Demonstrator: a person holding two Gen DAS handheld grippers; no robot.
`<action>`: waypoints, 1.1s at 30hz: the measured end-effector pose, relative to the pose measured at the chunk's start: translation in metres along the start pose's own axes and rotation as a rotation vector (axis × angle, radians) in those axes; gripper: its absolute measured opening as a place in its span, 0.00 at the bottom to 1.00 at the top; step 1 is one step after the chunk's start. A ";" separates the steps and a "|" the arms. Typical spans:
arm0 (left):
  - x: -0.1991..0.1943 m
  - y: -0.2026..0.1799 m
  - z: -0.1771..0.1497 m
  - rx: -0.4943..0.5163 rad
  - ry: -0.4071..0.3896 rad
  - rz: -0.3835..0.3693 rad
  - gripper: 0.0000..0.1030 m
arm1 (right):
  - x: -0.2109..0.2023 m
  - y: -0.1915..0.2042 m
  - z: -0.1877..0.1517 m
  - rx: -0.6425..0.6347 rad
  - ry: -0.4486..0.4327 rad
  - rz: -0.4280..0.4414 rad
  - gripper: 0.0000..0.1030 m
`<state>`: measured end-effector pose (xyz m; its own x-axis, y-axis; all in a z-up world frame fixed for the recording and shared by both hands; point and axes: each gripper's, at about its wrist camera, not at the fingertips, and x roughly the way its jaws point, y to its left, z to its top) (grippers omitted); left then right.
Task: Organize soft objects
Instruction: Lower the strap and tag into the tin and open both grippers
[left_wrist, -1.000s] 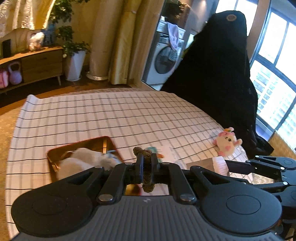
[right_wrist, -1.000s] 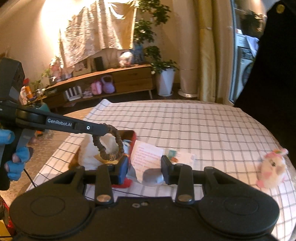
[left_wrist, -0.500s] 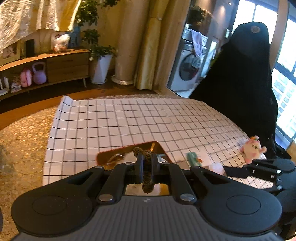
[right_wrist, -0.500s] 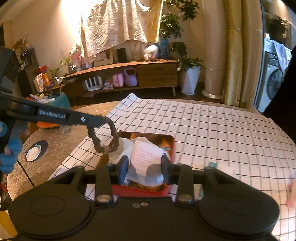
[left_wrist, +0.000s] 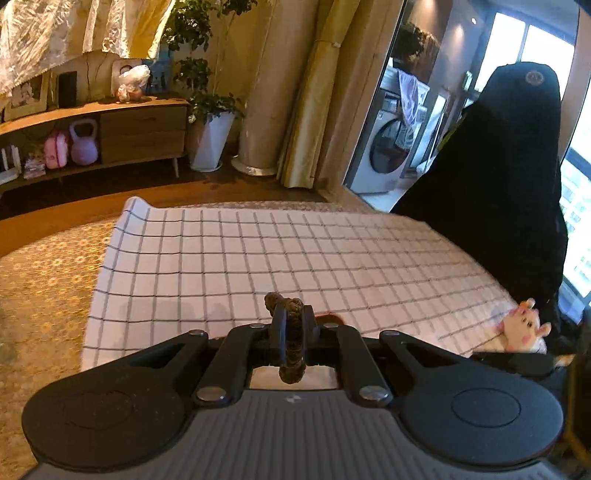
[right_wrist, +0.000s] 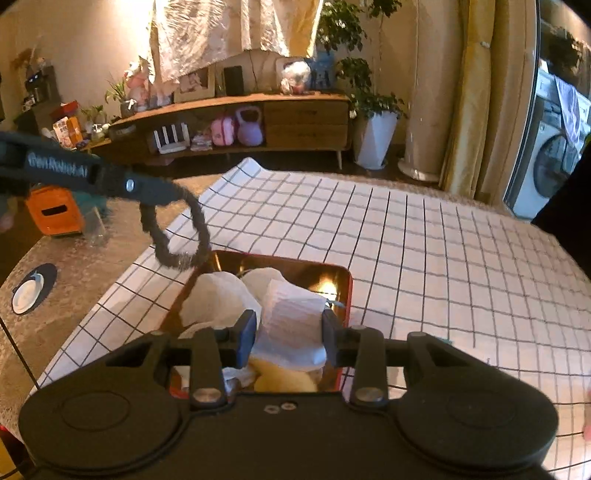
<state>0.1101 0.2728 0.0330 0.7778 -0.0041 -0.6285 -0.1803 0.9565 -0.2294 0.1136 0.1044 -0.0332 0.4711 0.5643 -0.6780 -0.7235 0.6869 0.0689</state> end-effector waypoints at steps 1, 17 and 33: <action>0.004 0.000 0.000 -0.004 0.000 -0.006 0.07 | 0.003 -0.001 -0.001 0.001 0.006 0.000 0.36; 0.077 0.021 -0.044 -0.020 0.132 0.051 0.07 | 0.046 0.000 -0.009 -0.033 0.095 -0.010 0.36; 0.098 0.019 -0.069 0.077 0.191 0.141 0.07 | 0.059 0.009 -0.017 -0.081 0.120 -0.031 0.38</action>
<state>0.1416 0.2705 -0.0842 0.6187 0.0829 -0.7813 -0.2270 0.9709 -0.0767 0.1261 0.1361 -0.0845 0.4340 0.4810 -0.7618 -0.7501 0.6613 -0.0098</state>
